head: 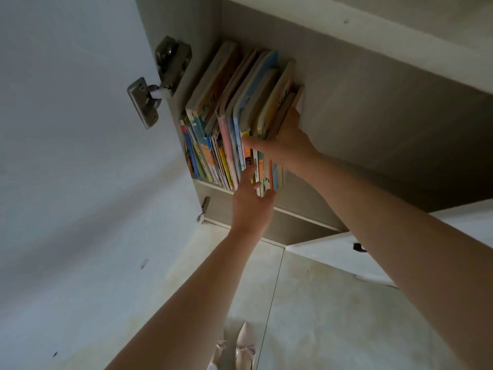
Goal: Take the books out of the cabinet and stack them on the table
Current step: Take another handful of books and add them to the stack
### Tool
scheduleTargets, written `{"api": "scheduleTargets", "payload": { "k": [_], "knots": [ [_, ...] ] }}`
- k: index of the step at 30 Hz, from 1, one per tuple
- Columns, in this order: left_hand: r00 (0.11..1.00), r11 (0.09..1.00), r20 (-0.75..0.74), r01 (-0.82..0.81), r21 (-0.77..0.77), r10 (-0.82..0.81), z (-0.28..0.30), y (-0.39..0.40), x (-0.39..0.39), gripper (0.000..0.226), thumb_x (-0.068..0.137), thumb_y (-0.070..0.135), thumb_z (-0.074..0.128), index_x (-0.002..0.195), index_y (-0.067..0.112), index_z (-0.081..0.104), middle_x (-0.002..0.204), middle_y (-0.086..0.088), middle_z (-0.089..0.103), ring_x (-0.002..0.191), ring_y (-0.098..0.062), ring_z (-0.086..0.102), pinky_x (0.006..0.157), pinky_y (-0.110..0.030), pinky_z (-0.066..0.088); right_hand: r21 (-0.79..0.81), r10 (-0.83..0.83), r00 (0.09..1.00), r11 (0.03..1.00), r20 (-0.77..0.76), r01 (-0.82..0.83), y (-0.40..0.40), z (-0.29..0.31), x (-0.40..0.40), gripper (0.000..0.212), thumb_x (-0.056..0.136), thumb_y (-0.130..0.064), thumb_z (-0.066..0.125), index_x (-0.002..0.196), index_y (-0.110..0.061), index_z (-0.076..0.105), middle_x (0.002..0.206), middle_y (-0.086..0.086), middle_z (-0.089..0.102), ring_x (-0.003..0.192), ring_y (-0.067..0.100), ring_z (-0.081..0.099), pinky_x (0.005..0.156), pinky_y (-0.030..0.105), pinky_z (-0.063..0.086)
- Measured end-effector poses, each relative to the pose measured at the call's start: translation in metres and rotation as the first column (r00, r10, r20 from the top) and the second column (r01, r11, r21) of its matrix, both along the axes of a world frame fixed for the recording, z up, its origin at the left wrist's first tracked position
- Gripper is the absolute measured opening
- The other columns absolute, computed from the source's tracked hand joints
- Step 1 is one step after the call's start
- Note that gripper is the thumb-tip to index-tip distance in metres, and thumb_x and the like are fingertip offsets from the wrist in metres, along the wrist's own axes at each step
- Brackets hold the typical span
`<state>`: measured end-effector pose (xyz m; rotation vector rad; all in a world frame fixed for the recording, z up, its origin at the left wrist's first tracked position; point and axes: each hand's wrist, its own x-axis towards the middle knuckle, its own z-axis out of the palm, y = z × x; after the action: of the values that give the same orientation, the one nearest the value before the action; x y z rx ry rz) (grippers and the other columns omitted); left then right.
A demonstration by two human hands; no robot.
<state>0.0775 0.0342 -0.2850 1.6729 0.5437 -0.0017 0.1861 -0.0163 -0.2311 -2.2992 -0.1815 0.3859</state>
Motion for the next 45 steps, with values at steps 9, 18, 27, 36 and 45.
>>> {"api": "scheduleTargets", "payload": {
  "k": [9,18,27,36,45],
  "knots": [
    [0.997,1.000,0.078,0.013,0.005,-0.013,-0.024,-0.006,0.008,0.081,0.085,0.003,0.058,0.149,0.040,0.025,0.149,0.005,0.039,0.135,-0.017,0.042,0.105,-0.045,0.046,-0.070,0.074,0.996,0.995,0.047,-0.071,-0.015,-0.007,0.004,0.092,0.076,-0.046,0.074,0.144,-0.013,0.022,0.134,0.008,0.052,0.118,0.026,0.057,0.094,0.032,0.047],
    [0.991,0.944,0.062,0.090,0.317,-0.115,-0.033,-0.027,0.020,0.074,0.088,0.005,0.058,0.149,0.035,0.029,0.162,0.004,0.014,0.147,-0.014,0.020,0.084,0.009,0.026,0.054,-0.176,0.984,0.983,-0.026,0.177,-0.034,-0.009,0.002,0.066,0.084,-0.025,0.063,0.139,-0.016,0.026,0.095,-0.002,0.054,0.070,0.002,0.051,0.052,0.012,0.038],
    [0.992,0.976,0.064,0.090,0.198,-0.105,-0.045,-0.040,0.037,0.090,0.083,0.006,0.066,0.153,0.029,0.014,0.152,0.002,0.038,0.137,-0.018,0.041,0.103,-0.029,0.044,-0.064,-0.188,0.982,0.981,-0.034,0.185,-0.039,-0.007,0.009,0.022,0.079,-0.033,0.061,0.077,-0.012,0.055,0.071,-0.002,0.056,0.060,0.010,0.052,0.045,0.018,0.040],
    [0.990,0.936,0.143,-0.059,0.348,0.009,-0.061,-0.051,0.068,0.083,0.079,0.031,0.076,0.148,0.020,0.031,0.132,-0.008,0.058,0.117,-0.028,0.059,0.091,-0.044,0.055,-0.083,-0.159,0.987,0.984,0.019,0.160,-0.050,-0.005,0.002,0.027,0.079,-0.033,0.062,0.067,-0.014,0.047,0.076,0.006,0.056,0.061,0.016,0.053,0.047,0.021,0.037],
    [0.969,0.927,0.245,-0.077,0.368,-0.017,-0.061,-0.037,-0.004,0.070,0.076,0.054,0.049,0.137,0.020,0.048,0.121,-0.001,0.067,0.109,-0.018,0.064,0.090,-0.038,0.057,-0.073,-0.108,0.993,0.992,-0.057,0.103,-0.053,0.013,-0.071,0.027,0.075,-0.033,0.069,0.093,-0.014,0.062,0.076,-0.004,0.068,0.060,0.001,0.064,0.045,0.013,0.047]
  ]
}}
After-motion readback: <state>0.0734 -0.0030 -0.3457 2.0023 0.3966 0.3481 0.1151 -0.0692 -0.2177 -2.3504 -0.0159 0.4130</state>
